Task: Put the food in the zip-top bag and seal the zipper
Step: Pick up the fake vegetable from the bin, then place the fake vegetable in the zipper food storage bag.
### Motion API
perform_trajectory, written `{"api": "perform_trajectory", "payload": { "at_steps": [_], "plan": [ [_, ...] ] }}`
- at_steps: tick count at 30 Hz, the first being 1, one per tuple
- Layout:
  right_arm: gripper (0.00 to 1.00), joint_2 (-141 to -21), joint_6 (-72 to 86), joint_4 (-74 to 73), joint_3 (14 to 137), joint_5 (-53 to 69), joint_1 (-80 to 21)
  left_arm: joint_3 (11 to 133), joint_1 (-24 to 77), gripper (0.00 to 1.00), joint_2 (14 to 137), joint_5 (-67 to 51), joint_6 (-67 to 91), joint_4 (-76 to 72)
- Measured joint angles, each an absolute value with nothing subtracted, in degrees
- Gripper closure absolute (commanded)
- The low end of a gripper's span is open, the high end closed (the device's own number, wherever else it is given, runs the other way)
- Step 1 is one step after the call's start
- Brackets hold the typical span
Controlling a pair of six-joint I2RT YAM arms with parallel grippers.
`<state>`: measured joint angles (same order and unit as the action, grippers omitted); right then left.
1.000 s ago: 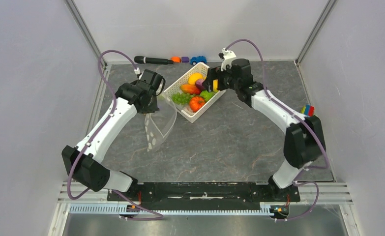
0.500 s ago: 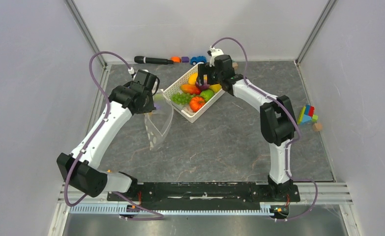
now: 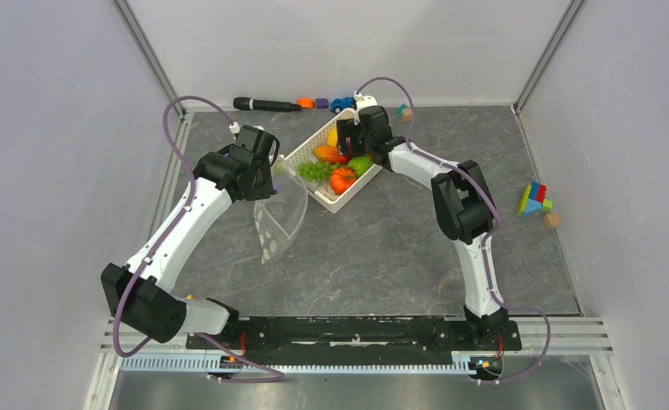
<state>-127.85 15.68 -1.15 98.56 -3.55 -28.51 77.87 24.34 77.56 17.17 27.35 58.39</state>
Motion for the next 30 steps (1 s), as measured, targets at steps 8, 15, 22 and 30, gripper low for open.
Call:
{"api": "perform_trajectory", "payload": {
  "at_steps": [8, 15, 22, 30],
  "plan": [
    [0.42, -128.2, 16.6, 3.1, 97.4, -3.7, -28.5, 77.2, 24.3, 0.98, 77.2, 15.3, 27.3, 57.1],
    [0.51, -126.5, 16.4, 4.3, 94.1, -1.9, -28.5, 77.0, 24.3, 0.98, 76.5, 14.7, 27.3, 56.8],
    [0.55, -114.4, 14.7, 8.0, 85.4, 7.7, -28.4, 76.7, 24.3, 0.98, 76.3, 14.3, 27.3, 56.6],
    [0.58, -98.0, 16.4, 23.3, 72.2, 31.1, -29.1, 76.5, 24.3, 0.98, 76.3, 13.0, 27.3, 56.4]
  ]
}}
